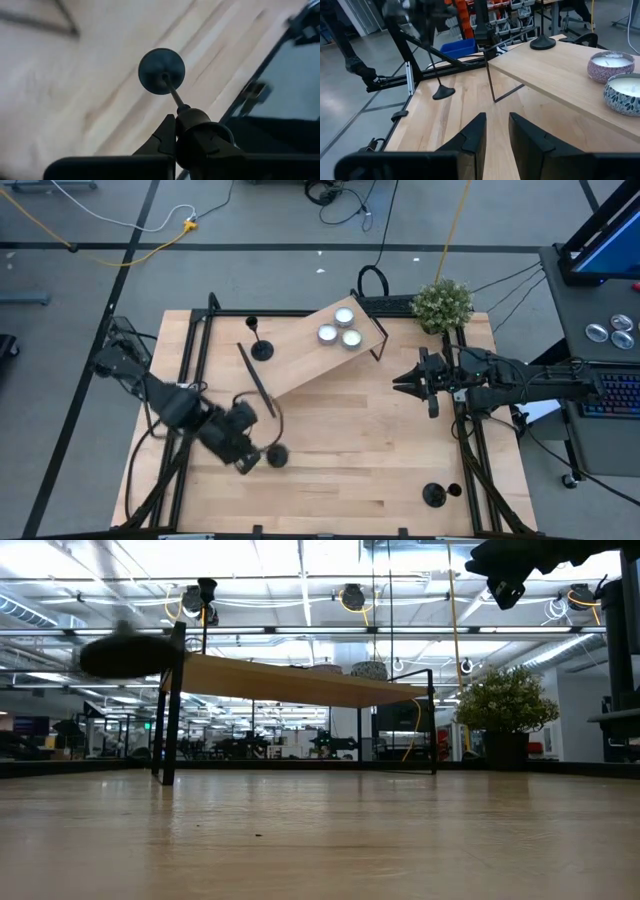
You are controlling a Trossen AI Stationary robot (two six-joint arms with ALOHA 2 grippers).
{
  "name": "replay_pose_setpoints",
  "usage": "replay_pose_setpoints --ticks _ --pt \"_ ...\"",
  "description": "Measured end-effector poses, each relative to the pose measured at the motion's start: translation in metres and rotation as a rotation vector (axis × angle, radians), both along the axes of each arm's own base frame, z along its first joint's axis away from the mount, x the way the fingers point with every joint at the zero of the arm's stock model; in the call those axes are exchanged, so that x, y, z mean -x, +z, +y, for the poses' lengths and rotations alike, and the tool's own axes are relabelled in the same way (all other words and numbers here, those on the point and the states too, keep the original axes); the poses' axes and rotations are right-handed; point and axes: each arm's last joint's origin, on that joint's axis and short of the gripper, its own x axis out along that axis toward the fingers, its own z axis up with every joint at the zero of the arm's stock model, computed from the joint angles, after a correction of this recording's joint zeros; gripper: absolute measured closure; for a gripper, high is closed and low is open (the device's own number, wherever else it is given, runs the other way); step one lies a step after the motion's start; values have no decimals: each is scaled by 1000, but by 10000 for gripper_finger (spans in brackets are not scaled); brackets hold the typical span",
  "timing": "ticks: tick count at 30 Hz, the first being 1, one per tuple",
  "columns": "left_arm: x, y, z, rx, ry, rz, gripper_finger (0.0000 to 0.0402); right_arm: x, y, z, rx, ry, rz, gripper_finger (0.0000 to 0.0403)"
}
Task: Pick & Place candle stick holders
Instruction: Put the left black candle holder on the shelf
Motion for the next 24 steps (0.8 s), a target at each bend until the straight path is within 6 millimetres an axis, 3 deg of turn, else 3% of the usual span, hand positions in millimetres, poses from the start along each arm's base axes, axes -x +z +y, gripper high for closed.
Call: replay_pose_setpoints --ticks 7,15,21,24 --pt "-18 50 48 -66 -19 -165 388 0 0 0 0 0 -1 330" --pt "-7 98 98 -148 45 -226 388 0 0 0 0 -3 0 330" --pt "3 119 126 -151 147 -165 388 0 0 0 0 -4 -1 330" --pt "-5 122 134 -121 152 -153 388 0 0 0 1 -5 0 330"
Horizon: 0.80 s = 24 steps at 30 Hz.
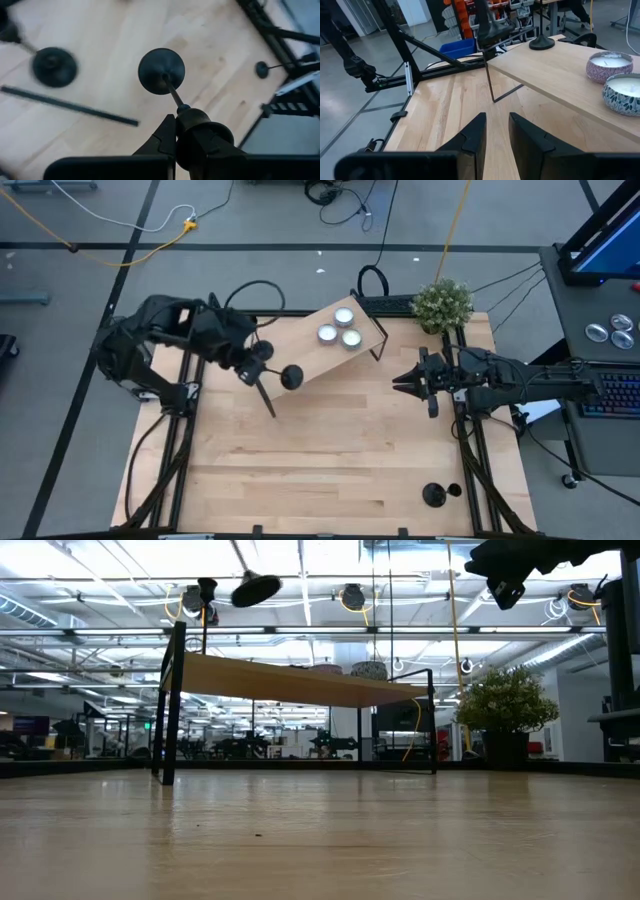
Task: Pick & Place candle stick holders
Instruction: Put the left black candle holder on the shelf
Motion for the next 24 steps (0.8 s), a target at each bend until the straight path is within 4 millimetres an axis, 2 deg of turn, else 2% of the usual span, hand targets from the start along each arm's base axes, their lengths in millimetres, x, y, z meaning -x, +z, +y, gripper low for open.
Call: replay_pose_setpoints --ticks 9,17,21,24 --pt "-28 -12 22 55 0 55 388 0 0 -2 11 -51 1 330" --pt "-25 -11 39 15 81 52 388 0 -1 -1 10 -47 8 330" --pt "-21 -9 39 33 124 38 388 0 -1 -1 10 -47 12 330" --pt "-24 -14 37 39 145 58 388 0 -1 -1 27 -43 13 330"
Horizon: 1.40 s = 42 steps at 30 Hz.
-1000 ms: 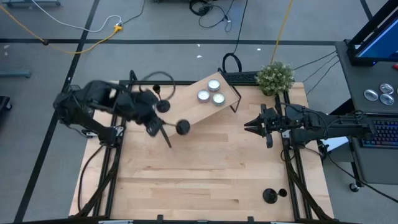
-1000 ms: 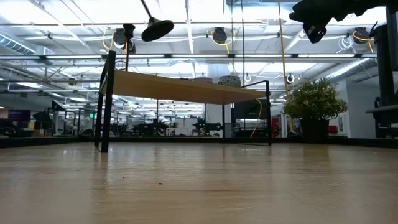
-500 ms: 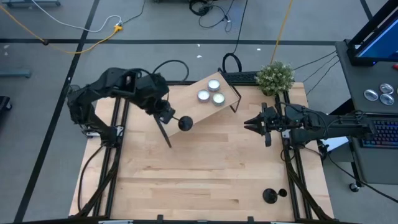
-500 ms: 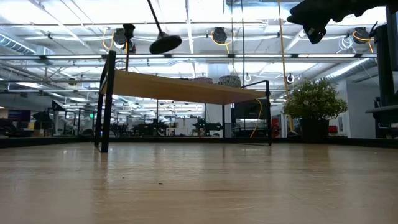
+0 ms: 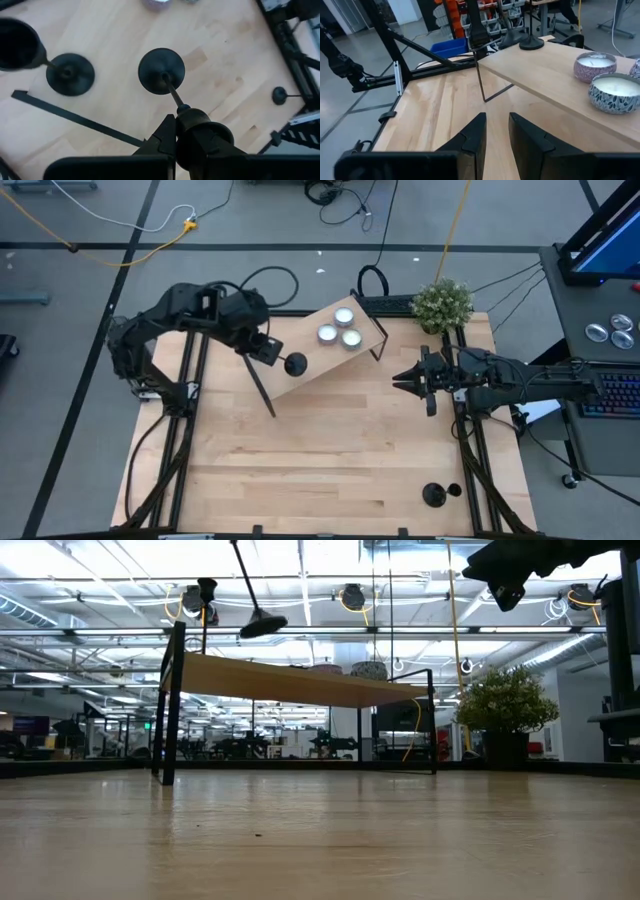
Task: Pick & Place candle stick holders
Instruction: Put the left black candle holder on the shelf
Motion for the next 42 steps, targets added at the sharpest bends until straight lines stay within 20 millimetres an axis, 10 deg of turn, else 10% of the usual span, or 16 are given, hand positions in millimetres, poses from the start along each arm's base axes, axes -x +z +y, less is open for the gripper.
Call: replay_pose_setpoints --ticks 42 --pt "29 -33 -4 40 71 122 388 0 0 0 9 -2 2 330"
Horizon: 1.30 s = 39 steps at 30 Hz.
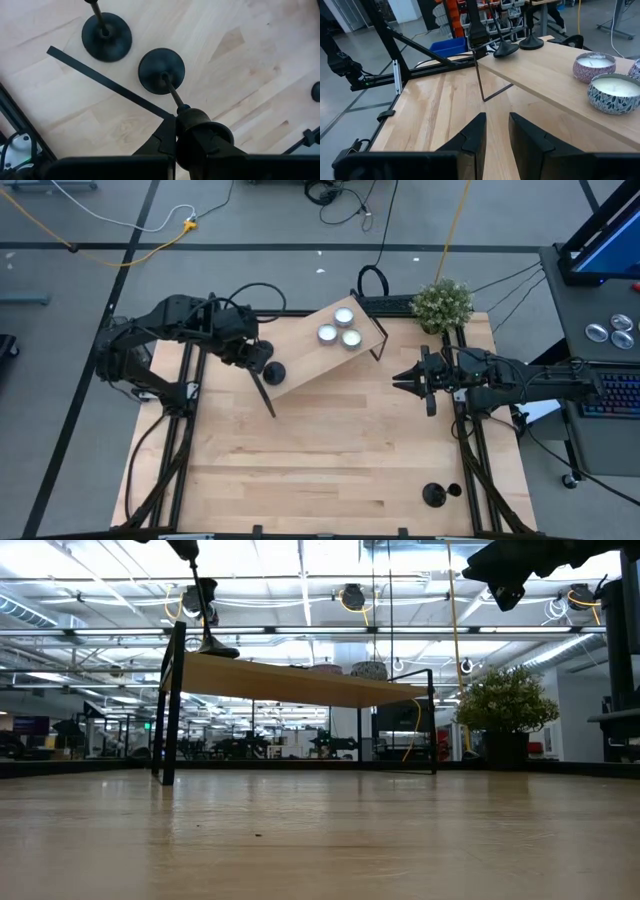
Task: Pick & Place candle stick holders
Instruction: Put the left black candle holder on the shelf
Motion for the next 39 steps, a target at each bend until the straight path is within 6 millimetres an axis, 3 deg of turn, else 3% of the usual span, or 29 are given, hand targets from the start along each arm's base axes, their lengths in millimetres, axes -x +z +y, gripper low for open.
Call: replay_pose_setpoints --ticks 19,25,39 --pt "-3 -3 7 19 13 10 388 0 0 0 0 0 0 330" --pt "-3 -3 8 4 28 12 365 0 0 0 0 0 0 330" --pt "-4 -2 8 -14 8 0 356 0 0 0 -8 -1 1 330"
